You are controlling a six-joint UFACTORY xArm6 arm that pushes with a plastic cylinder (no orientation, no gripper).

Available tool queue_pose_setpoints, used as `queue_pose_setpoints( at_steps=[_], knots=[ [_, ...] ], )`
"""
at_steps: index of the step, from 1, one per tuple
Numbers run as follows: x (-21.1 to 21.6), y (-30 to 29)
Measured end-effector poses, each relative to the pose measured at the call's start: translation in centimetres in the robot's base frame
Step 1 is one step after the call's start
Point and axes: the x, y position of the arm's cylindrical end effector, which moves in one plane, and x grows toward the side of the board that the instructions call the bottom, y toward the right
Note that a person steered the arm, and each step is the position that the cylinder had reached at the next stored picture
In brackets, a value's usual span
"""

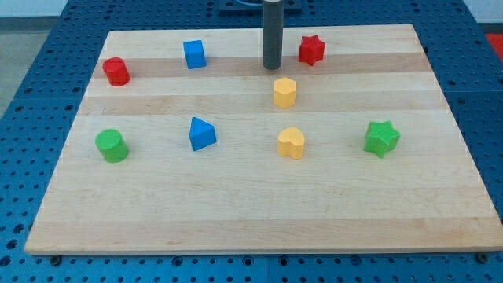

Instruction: Push yellow hexagon into yellow heart

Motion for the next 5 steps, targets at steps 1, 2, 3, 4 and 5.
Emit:
queue_pose_setpoints(
  at_steps=[1,2,3,4,5],
  knots=[
    [1.6,0.0],
    [6.8,0.7],
    [6.8,0.7],
    [6.8,0.7],
    [8.9,0.2]
  ],
)
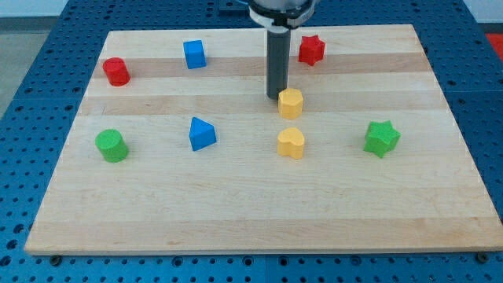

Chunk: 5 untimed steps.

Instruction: Push yellow hexagon into yellow heart

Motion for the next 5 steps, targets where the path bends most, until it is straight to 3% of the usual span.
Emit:
queue_pose_setpoints(
  at_steps=[1,2,5],
  knots=[
    [-0.1,-0.1],
    [-3.5,0.6],
    [-1.1,4.4]
  ],
)
